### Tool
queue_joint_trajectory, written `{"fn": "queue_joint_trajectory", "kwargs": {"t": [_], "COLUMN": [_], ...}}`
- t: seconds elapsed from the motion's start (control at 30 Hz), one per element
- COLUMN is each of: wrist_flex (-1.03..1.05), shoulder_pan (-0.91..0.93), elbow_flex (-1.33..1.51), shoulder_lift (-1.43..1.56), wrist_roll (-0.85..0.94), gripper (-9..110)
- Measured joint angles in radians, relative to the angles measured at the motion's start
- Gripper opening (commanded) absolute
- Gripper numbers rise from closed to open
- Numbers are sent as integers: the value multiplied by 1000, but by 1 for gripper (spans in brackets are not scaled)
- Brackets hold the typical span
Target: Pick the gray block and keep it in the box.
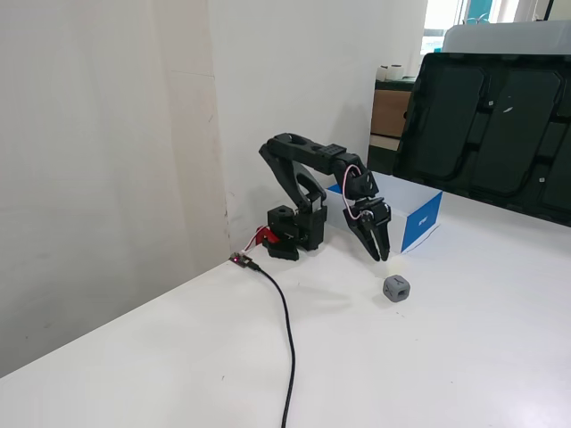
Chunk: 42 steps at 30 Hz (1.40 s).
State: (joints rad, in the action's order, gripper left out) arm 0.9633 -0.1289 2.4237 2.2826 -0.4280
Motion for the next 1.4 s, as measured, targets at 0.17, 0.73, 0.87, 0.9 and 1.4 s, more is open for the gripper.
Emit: {"fn": "queue_joint_trajectory", "kwargs": {"t": [0.17, 0.73, 0.87, 0.9, 1.4], "wrist_flex": [0, -40, -40, -40, -115], "shoulder_pan": [-17, -17, -17, -17, -17], "elbow_flex": [-44, -242, -265, -272, -310], "shoulder_lift": [-55, -463, -520, -535, -701], "wrist_roll": [-57, -89, -98, -100, -106], "gripper": [13, 20, 21, 21, 21]}}
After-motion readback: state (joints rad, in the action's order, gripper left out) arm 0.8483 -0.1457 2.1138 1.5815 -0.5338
